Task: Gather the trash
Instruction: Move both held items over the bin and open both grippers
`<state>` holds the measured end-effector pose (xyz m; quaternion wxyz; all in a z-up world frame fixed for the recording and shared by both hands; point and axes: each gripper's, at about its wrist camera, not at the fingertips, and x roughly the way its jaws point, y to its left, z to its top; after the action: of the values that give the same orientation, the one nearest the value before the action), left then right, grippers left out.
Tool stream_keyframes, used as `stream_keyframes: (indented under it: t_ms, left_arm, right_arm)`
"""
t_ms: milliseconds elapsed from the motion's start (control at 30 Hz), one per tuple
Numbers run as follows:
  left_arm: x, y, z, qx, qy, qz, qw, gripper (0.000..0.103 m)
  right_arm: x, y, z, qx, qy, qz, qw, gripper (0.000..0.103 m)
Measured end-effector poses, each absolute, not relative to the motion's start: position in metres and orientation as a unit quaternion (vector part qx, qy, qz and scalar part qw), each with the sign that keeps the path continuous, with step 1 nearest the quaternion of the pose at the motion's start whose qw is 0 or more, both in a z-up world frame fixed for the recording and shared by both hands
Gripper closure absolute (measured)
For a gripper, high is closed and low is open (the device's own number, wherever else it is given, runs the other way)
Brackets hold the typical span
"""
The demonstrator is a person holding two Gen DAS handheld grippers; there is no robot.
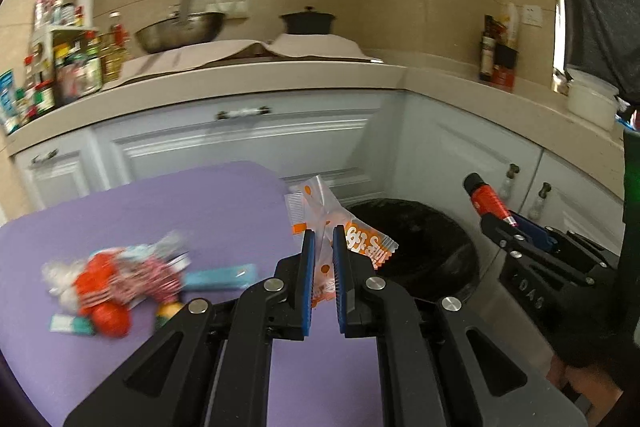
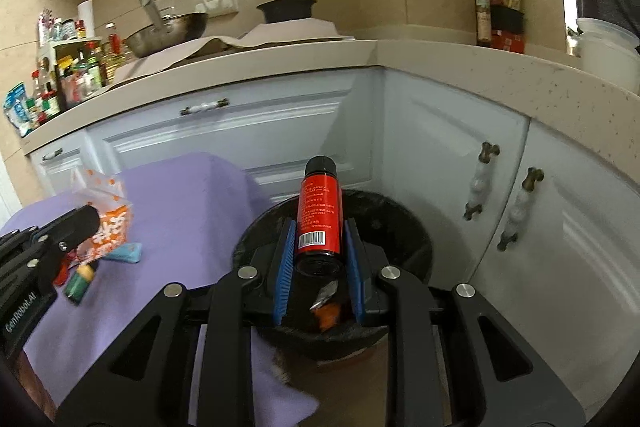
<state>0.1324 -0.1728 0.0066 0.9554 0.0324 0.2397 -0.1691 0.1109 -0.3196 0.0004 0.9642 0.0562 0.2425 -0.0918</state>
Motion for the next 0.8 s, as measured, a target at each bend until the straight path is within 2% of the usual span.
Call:
stream_keyframes:
  t_ms: [400, 467, 500, 533, 800]
  left_arm:
    - [0.192, -0.243, -0.015, 0.055, 0.267, -0.187, 0.944, 0.091]
    - [0.203, -0.249, -0.022, 0.060, 0.278, -0.177, 0.942, 0.076]
    - [0.205, -0.250, -0.025, 0.060, 0.282, -0.174, 0.942, 0.071]
    - [0.207, -0.249, -0.027, 0.058, 0.285, -0.170, 0.942, 0.067]
    - [0.206, -0.238, -0.026, 0.044, 0.287, -0.161, 0.943, 0.064]
  right_arm:
    - [0.154, -0.363, -0.017, 0.069, 0.229, -0.113, 0.964, 0.078]
    - [0.162, -0.367, -0.023, 0.070, 0.230, -0.116, 0.964, 0.067]
    - [0.165, -0.369, -0.026, 0.070, 0.232, -0.122, 0.963, 0.062]
    - [0.167, -0.370, -0.028, 0.071, 0.233, -0.124, 0.962, 0.062]
    - [0.162, -0.365, -0.035, 0.073, 0.242, -0.126, 0.959, 0.062]
